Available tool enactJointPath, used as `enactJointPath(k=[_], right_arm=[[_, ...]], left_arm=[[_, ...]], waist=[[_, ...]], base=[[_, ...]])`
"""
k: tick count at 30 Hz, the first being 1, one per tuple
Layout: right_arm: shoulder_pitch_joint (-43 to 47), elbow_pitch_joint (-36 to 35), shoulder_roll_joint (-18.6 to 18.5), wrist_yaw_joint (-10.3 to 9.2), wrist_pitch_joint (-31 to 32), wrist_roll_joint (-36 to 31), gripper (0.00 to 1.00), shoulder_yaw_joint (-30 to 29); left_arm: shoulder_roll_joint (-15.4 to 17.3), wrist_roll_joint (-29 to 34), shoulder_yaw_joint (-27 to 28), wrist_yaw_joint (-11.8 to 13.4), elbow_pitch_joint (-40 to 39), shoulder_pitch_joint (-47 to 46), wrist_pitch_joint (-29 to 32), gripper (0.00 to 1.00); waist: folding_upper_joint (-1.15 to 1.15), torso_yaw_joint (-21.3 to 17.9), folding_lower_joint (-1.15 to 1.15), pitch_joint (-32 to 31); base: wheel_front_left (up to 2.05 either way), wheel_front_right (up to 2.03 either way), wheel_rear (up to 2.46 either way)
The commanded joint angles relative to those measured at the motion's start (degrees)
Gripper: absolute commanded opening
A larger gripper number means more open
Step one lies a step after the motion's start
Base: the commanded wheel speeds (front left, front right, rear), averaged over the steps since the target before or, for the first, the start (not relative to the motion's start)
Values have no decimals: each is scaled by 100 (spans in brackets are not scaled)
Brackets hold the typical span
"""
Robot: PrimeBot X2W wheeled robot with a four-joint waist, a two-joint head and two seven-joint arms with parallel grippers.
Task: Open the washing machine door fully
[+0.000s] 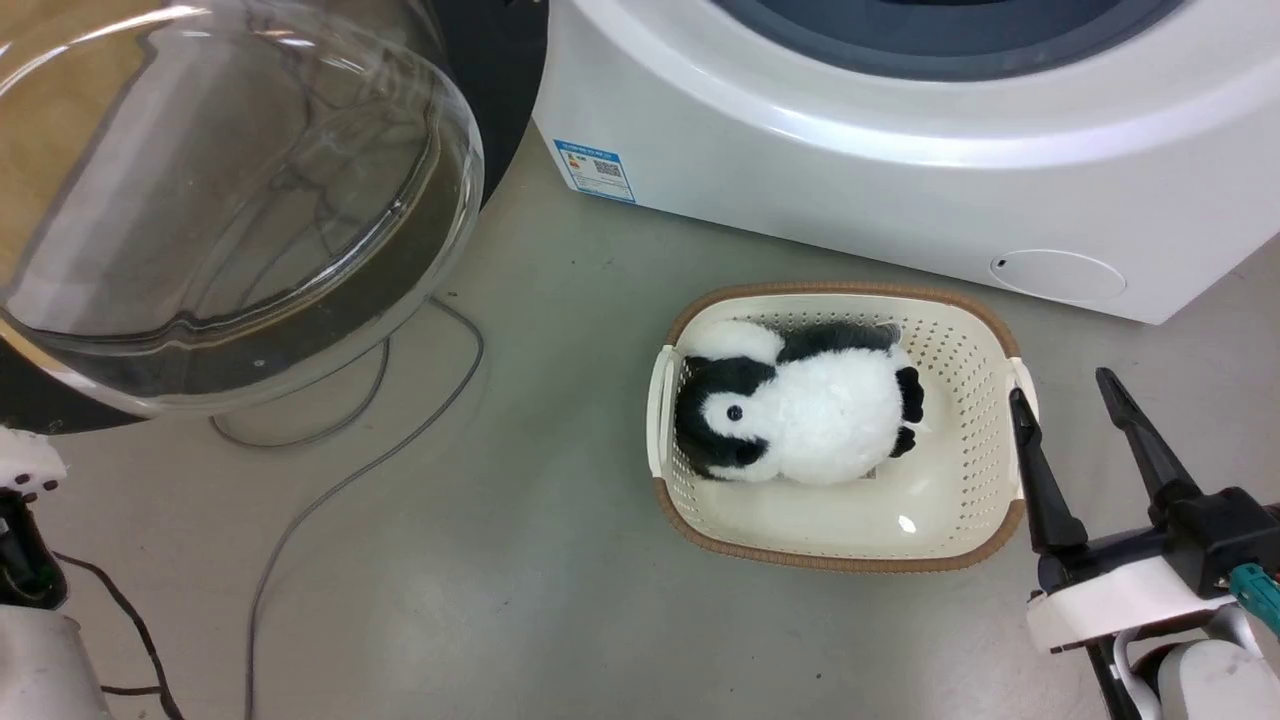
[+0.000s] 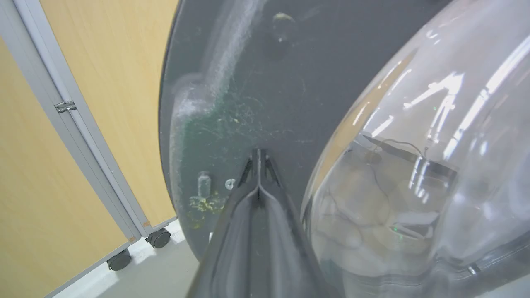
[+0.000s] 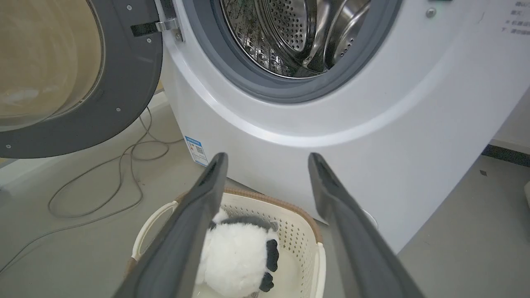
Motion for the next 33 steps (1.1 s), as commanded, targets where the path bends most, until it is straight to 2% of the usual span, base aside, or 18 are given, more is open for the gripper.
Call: enactJointPath(k=[1,9,19,27,33], right_arm=[[-59,7,7,5,-25,-46,100,-22],[-30,-4,115,5,-25,-46,100,-60],[220,-89,319,5,-25,-12,100,-203],[456,-164,420,5,-25,33,100,-319],[672,-280,442,5,-25,137,100,-353]], left_arm=[[0,61,8,-24,18,-82,-25,0],[-236,233,-1,-121,-230,189,-25,0],[-525,407,-138,-301,-1053,848,-25,0],[-824,556,-601,-362,-1808,1354,-25,0],[-947,531,-1273,-425,-2196,1848,-25,0]], waist=[[0,-5,0,-6],[0,-44,0,-219],[0,-93,0,-885],[0,-184,0,-1415],[0,-391,0,-1785]], base=[[0,0,0],[0,0,0],[0,0,0],[0,0,0],[0,0,0]])
